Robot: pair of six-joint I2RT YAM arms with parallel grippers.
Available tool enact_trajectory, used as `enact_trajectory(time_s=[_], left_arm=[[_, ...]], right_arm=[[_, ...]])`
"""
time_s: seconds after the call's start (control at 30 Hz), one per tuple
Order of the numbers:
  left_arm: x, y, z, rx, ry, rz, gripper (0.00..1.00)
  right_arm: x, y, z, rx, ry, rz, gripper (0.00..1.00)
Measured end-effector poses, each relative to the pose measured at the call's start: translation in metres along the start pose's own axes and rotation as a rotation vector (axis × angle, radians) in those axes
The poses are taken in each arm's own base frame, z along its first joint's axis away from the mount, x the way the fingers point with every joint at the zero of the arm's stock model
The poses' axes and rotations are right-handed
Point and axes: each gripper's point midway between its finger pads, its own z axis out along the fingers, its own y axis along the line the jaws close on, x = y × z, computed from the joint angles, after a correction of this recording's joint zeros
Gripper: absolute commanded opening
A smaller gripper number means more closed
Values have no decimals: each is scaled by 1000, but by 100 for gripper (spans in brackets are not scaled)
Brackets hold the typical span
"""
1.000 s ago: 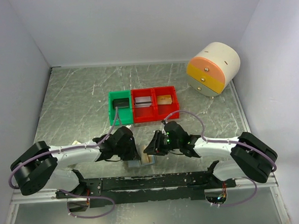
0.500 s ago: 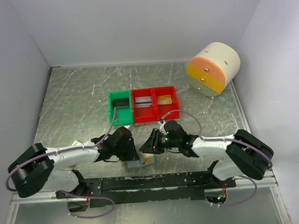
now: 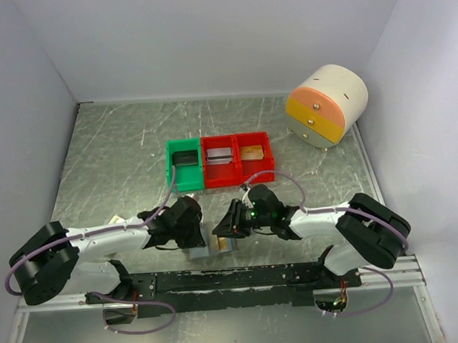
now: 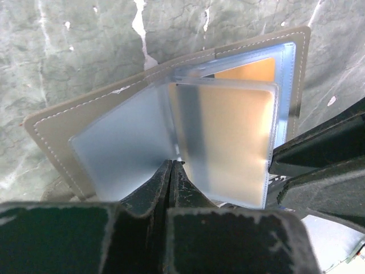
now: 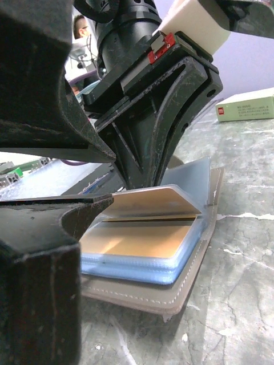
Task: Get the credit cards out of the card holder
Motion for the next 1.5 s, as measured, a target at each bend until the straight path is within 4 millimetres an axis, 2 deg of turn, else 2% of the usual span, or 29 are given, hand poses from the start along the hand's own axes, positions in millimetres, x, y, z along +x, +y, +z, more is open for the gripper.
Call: enact_trajectory(time_s=[0.2, 0.5, 0.6, 0.7, 0.87, 1.13, 1.27, 1.33, 1.5], left_arm=[[-4, 2, -9, -8, -29, -9, 18], [-15, 2, -28, -23, -86, -10, 19], [-22, 4, -36, -41, -123, -13, 27], [-31, 9, -47, -66, -175, -21, 39], [-39, 24, -61, -129, -243, -45, 42], [-39, 54, -73, -254, -266, -96, 43], [-40, 62, -84, -276, -293, -121, 46], [-41, 64, -91, -282, -312, -138, 51], [-44, 65, -104, -260, -348, -162, 56]], right_arm=[[1, 0, 3, -2, 13, 1, 29], [3, 4, 7, -8, 26, -5, 29], [2, 8, 8, -15, 26, -11, 29], [0, 17, 9, -32, 23, -21, 29], [-1, 29, 15, -44, 29, -39, 29], [3, 44, 42, -38, 75, -68, 29], [9, 50, 61, -34, 108, -86, 30], [13, 52, 69, -32, 123, -93, 31], [16, 53, 71, -16, 127, -121, 31]])
